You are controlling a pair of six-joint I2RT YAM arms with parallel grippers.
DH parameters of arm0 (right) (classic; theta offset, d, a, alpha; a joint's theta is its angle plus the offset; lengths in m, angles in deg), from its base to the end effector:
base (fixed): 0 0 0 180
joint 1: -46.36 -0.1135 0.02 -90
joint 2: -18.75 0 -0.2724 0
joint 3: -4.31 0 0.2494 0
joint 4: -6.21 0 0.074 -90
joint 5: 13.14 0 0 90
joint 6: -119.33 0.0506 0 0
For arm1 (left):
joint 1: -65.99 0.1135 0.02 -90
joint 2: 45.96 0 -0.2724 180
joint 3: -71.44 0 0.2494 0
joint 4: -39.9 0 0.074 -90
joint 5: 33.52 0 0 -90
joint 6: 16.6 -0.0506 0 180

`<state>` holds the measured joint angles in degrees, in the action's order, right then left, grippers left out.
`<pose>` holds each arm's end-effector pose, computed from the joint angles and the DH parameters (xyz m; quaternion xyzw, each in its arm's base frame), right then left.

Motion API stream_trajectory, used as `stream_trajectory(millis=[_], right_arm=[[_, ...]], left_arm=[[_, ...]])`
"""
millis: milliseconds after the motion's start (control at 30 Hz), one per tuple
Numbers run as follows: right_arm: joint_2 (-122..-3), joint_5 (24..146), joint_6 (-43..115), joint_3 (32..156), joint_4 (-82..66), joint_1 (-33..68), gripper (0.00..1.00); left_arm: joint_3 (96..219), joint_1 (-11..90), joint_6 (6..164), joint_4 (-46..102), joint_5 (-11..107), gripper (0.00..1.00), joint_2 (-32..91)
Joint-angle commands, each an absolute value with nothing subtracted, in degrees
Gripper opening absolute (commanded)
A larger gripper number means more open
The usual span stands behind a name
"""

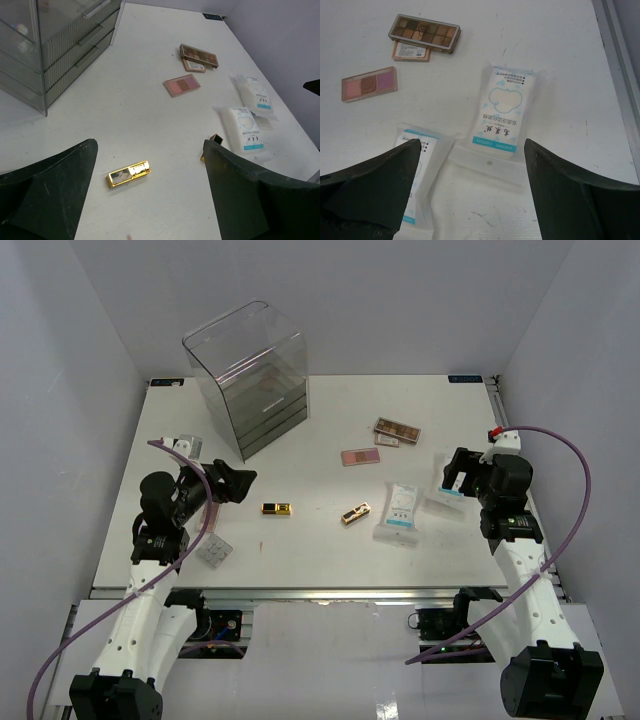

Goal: Organize the makeup

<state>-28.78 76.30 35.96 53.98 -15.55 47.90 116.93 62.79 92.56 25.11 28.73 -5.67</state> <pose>0.2026 -0.0059 0.2819 0.0610 0.8150 0.0216 0.5759 0.1761 -0.0334 0.2925 0.0504 0.7558 -0.3012 0.5793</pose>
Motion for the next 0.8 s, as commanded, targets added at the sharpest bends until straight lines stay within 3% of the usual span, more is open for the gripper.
stream_trajectory(millis=[0, 300, 400, 667, 767], right_arm=[[-27.0, 80.5, 35.3, 55.2, -14.8, 48.2, 0.90], [-22.9, 91.8, 27.8, 51.4, -13.0, 48.2, 0.90], [-20.6, 102.6, 21.6, 49.1, -13.1, 48.2, 0.90], [-19.8, 129.3, 7.1, 48.7, -19.3, 48.1, 0.90], [-19.9, 125.8, 7.3, 50.0, -19.8, 48.1, 0.90]], left_arm=[[118.1, 62.8, 94.3, 26.2, 26.4, 0.98, -5.4], [120.0, 58.3, 94.3, 23.9, 23.4, 0.98, -1.6], [121.5, 54.4, 93.7, 21.7, 25.8, 0.98, -1.4], [130.2, 40.8, 93.7, 11.6, 40.5, 0.98, 2.9], [136.5, 30.2, 93.9, 8.0, 51.9, 0.98, 8.5]])
